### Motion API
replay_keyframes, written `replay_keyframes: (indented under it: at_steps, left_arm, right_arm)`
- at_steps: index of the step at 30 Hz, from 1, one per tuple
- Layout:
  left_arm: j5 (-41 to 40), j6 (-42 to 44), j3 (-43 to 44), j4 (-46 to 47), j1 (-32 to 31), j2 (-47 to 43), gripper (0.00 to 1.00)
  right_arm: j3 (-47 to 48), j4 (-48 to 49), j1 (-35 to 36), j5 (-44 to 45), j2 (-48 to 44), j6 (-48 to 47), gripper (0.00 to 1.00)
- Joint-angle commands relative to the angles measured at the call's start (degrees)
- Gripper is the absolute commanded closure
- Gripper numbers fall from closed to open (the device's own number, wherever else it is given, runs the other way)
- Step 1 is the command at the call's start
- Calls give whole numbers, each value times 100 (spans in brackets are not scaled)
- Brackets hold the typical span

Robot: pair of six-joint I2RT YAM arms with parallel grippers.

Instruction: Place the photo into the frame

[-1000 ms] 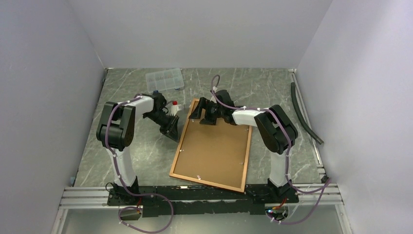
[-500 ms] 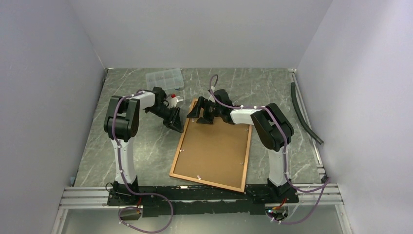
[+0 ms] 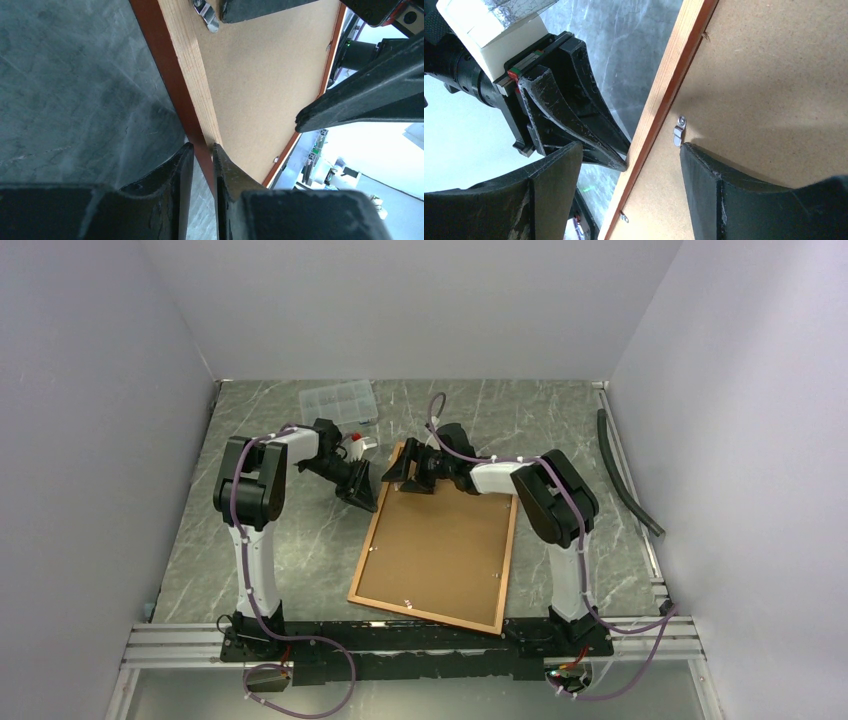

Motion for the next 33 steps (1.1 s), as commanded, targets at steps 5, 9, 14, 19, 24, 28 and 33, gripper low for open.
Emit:
replay_keyframes:
  at_steps: [5, 9, 14, 19, 24, 28, 33]
  left_arm:
    - [83, 173, 80, -180, -62, -21, 75]
    - [78, 214, 82, -225, -67, 5, 76]
    - [59, 245, 54, -240, -71, -5, 77]
    - [22, 286, 29, -273, -71, -49, 77]
    - [0, 309, 28, -291, -65, -68, 77]
    - [1, 331, 54, -341, -56, -90, 78]
    - [-20, 324, 53, -348, -47, -134, 79]
  right_arm:
    - [262, 183, 94, -75, 254, 6, 27]
    - [344, 157, 186, -84, 279, 9, 27]
    - [398, 156, 222, -44, 357, 38, 27]
    - [361, 156, 220, 125, 345, 69, 27]
    - [319, 201, 215, 238, 342, 87, 27]
    - [233, 53, 215, 263, 93, -75, 27]
    - [-51, -259, 212, 609, -359, -377, 27]
